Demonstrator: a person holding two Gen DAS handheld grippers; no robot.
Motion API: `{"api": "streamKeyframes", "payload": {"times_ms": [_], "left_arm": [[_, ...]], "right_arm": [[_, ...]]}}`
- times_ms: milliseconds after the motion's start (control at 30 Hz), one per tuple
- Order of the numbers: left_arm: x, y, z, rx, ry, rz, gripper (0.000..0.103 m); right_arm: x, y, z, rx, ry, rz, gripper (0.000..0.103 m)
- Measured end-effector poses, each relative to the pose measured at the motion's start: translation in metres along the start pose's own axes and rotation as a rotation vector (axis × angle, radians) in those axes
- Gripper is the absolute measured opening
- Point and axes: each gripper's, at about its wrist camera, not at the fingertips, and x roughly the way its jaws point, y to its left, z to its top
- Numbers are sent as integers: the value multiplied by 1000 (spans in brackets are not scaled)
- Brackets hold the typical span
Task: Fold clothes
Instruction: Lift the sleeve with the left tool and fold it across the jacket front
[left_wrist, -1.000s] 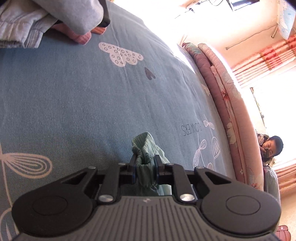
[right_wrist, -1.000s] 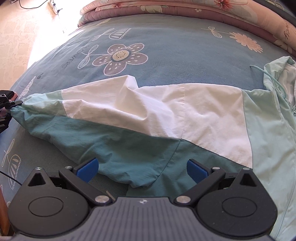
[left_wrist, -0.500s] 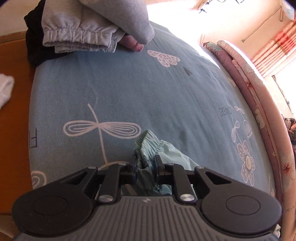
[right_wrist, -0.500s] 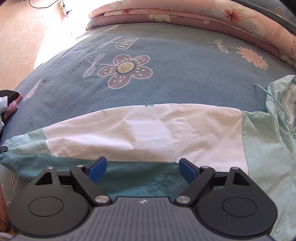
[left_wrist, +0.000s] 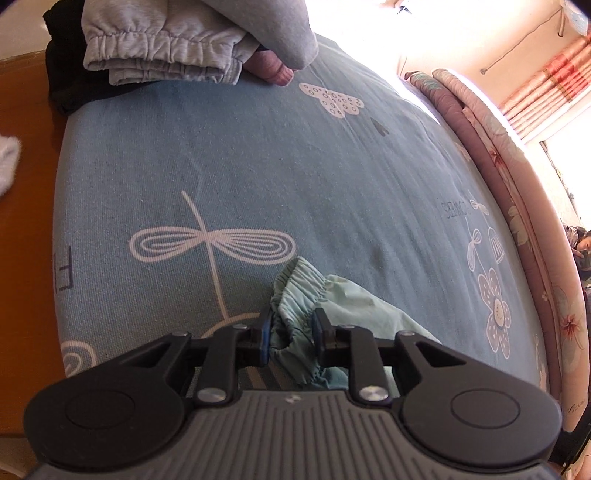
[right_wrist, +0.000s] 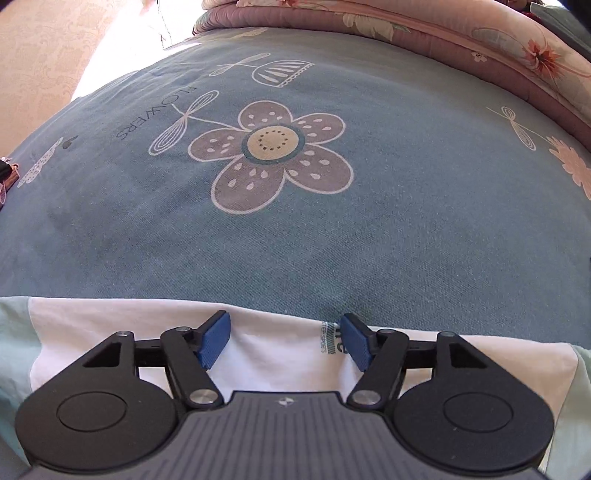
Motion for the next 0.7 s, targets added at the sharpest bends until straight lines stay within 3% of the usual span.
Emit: {"api": "streamKeyframes", "payload": {"times_ms": [167, 300, 400, 567, 633, 700], "left_arm": [[-15, -2, 15, 99, -12, 72, 38], [-24, -39, 30, 370, -50, 130, 40], [-13, -89, 31, 637, -16, 36, 47], [46, -181, -4, 1057, 239, -207, 48], [67, -206, -25, 1223, 280, -238, 48], [90, -219, -37, 1316, 382, -252, 48]], "right_arm": [[-35, -14, 12, 29, -58, 57, 71], [-53, -28, 6, -3, -49, 73, 71], [-55, -40, 6, -93, -27, 80, 71], [-44, -62, 16, -247, 26, 134, 71], [-34, -69, 20, -316, 84, 168, 71], [-23, -75, 22, -392, 131, 171, 71]]}}
